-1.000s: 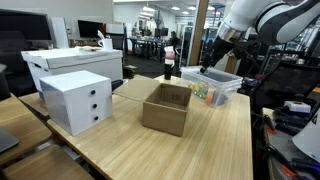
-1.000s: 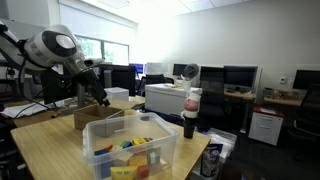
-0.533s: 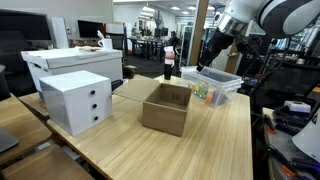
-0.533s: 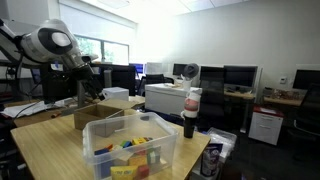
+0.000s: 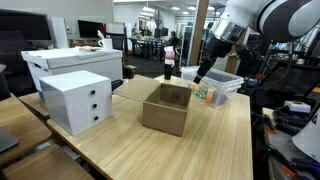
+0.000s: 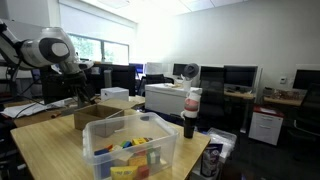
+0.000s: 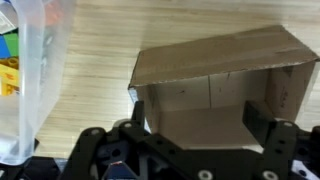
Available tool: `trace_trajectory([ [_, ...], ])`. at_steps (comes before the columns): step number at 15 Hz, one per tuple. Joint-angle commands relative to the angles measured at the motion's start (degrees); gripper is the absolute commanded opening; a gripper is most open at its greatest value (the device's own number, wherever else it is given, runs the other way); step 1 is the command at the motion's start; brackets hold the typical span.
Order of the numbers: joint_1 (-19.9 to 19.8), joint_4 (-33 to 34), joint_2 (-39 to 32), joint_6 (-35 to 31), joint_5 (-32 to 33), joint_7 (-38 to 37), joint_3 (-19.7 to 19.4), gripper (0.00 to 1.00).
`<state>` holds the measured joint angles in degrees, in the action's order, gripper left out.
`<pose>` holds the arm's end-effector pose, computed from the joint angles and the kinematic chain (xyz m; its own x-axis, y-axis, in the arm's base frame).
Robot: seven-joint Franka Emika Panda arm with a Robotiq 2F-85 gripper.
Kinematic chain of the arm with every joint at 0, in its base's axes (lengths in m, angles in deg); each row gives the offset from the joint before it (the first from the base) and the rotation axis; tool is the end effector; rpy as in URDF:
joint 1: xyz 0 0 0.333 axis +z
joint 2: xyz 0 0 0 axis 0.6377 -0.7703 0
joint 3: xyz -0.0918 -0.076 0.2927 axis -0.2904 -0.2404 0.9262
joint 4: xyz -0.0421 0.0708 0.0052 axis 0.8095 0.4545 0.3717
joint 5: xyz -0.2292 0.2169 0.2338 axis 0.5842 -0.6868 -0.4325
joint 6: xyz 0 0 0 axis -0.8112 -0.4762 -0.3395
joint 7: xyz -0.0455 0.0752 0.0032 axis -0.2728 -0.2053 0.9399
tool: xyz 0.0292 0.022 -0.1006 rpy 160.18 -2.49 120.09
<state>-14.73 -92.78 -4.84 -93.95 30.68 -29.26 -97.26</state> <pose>0.3916 0.0820 0.3272 0.9435 0.0544 0.3270 0.0377 -0.9977 0.0571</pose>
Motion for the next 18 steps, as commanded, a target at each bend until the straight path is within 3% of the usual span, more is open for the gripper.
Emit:
trace_trajectory([
  [1,5.28,0.05,1.09,0.35,-0.11,7.46,-3.02,1.00],
  [2,6.56,-1.16,2.75,0.36,-0.67,8.81,-3.57,1.00],
  [4,9.45,-0.96,5.23,7.38,-2.81,9.57,-4.33,1.00],
  [7,10.21,-0.90,9.13,17.33,-1.01,6.76,-3.13,1.00],
  [15,7.87,-1.35,25.29,38.91,1.80,-1.90,0.00,1.00],
  [18,8.11,-1.31,29.55,43.32,2.20,-2.71,-0.01,1.00],
])
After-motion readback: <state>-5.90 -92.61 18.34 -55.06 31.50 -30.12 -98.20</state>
